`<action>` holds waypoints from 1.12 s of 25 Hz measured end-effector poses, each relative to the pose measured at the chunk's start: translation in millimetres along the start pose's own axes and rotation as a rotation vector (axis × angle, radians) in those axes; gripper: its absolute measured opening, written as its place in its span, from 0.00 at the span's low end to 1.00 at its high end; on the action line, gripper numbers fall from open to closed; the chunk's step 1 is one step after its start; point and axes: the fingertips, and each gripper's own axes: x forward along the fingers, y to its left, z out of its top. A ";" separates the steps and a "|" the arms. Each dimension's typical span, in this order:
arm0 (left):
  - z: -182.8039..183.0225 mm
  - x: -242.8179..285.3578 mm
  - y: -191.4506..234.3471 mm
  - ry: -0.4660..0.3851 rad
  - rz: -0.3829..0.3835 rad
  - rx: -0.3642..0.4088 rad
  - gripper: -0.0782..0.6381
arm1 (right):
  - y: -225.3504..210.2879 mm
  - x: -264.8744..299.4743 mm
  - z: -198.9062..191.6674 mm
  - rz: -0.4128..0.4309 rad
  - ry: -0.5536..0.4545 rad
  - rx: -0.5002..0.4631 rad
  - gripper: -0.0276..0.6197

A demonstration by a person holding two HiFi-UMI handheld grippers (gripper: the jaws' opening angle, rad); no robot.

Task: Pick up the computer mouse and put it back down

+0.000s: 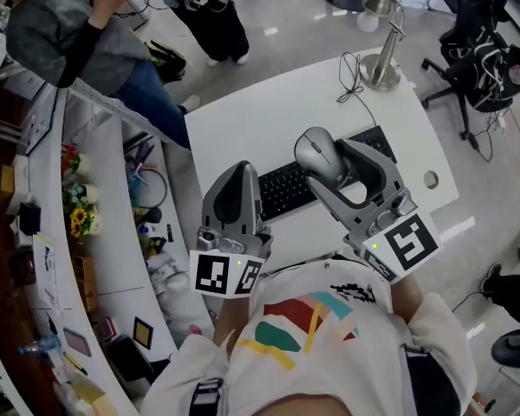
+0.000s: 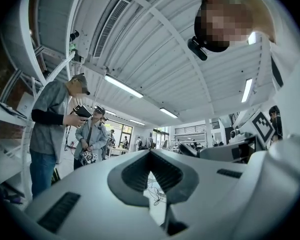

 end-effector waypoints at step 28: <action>-108.1 -4.9 155.6 0.178 0.189 -0.136 0.17 | -40.7 232.7 -146.3 0.025 0.363 0.085 0.46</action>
